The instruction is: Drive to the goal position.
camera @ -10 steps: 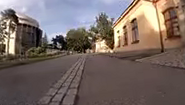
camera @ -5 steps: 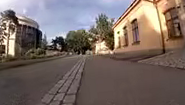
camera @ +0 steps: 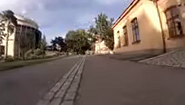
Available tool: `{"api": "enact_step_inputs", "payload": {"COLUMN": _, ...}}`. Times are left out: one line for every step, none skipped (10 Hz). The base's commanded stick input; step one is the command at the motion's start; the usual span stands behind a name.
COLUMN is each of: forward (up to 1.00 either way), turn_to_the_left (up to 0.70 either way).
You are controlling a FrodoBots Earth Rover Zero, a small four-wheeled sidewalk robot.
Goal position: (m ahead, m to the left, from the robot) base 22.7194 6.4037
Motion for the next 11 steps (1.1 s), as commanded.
{"api": "enact_step_inputs", "payload": {"forward": 0.45, "turn_to_the_left": 0.00}}
{"api": "enact_step_inputs", "payload": {"forward": 0.45, "turn_to_the_left": 0.00}}
{"api": "enact_step_inputs", "payload": {"forward": 0.45, "turn_to_the_left": 0.00}}
{"api": "enact_step_inputs", "payload": {"forward": 0.45, "turn_to_the_left": 0.00}}
{"api": "enact_step_inputs", "payload": {"forward": 0.45, "turn_to_the_left": 0.00}}
{"api": "enact_step_inputs", "payload": {"forward": 0.45, "turn_to_the_left": 0.00}}
{"api": "enact_step_inputs", "payload": {"forward": 0.45, "turn_to_the_left": 0.00}}
{"api": "enact_step_inputs", "payload": {"forward": 0.45, "turn_to_the_left": 0.00}}
{"api": "enact_step_inputs", "payload": {"forward": 0.45, "turn_to_the_left": 0.00}}
{"api": "enact_step_inputs", "payload": {"forward": 0.45, "turn_to_the_left": 0.00}}
{"api": "enact_step_inputs", "payload": {"forward": 0.45, "turn_to_the_left": 0.00}}
